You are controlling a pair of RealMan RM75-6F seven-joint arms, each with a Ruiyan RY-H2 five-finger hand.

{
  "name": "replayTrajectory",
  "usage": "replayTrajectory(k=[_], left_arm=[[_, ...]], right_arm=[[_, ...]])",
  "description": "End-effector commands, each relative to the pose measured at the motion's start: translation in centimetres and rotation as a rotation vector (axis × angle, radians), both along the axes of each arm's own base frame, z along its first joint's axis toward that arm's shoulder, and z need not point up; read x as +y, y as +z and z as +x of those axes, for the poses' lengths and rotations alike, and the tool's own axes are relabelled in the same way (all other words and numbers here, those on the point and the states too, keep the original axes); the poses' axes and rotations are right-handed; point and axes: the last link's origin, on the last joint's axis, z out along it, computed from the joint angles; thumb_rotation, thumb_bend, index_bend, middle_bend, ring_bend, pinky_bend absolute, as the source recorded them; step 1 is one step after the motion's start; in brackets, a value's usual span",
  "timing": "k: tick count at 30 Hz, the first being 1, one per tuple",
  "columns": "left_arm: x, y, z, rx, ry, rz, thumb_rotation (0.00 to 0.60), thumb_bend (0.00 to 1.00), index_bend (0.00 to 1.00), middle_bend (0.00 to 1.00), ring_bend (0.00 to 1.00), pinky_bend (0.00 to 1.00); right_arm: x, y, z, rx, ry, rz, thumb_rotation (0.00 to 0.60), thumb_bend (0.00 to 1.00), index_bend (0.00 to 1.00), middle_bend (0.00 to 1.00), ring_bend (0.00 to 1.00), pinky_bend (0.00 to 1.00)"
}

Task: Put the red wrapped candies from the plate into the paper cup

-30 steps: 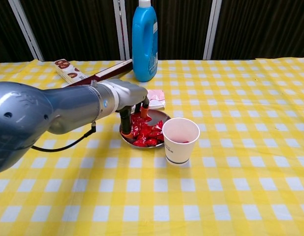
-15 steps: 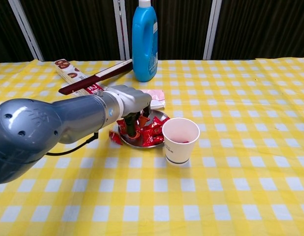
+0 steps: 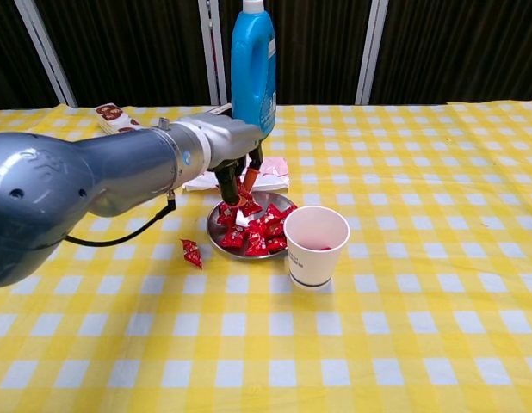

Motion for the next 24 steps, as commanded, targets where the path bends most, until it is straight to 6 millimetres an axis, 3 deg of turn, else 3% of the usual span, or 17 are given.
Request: replayTrajectory(k=[1, 13, 24], left_arm=[[0.1, 0.9, 0.4, -0.019, -0.007, 0.014, 0.600, 0.43, 0.60, 0.65, 0.87, 0.92], [-2.5, 2.6, 4.1, -0.121, -0.107, -0.030, 0.600, 0.43, 0.59, 0.65, 0.87, 0.92], [-5.8, 1.1, 7.1, -0.132, -0.188, -0.125, 0.600, 0.43, 0.58, 0.64, 0.87, 0.92]], right_arm=[[0.0, 0.0, 0.0, 0.001, 0.000, 0.000, 0.600, 0.36, 0.00, 0.00, 0.00, 0.00], [0.0, 0.0, 0.0, 0.007, 0.001, -0.006, 0.600, 0.36, 0.00, 0.00, 0.00, 0.00], [0.1, 0.0, 0.0, 0.009, 0.002, -0.010, 0.600, 0.36, 0.00, 0.00, 0.00, 0.00]])
